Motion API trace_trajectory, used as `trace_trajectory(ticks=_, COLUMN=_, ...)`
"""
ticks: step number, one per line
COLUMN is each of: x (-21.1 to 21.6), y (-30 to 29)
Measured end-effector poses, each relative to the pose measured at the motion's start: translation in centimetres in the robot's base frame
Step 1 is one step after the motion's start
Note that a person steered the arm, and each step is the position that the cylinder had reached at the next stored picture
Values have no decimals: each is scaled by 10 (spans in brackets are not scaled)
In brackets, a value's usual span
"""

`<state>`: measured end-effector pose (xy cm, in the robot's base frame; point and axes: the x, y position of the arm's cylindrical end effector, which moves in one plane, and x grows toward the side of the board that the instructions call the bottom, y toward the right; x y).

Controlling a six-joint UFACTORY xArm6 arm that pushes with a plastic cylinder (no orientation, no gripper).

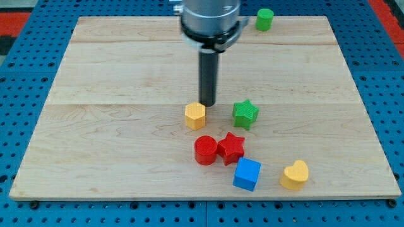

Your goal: Slide green star to the diagonally left of yellow hexagon

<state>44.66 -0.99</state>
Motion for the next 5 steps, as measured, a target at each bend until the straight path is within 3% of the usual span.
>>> trace_trajectory(ticks=2, x=34, y=44)
trace_trajectory(ticks=5, x=44, y=114)
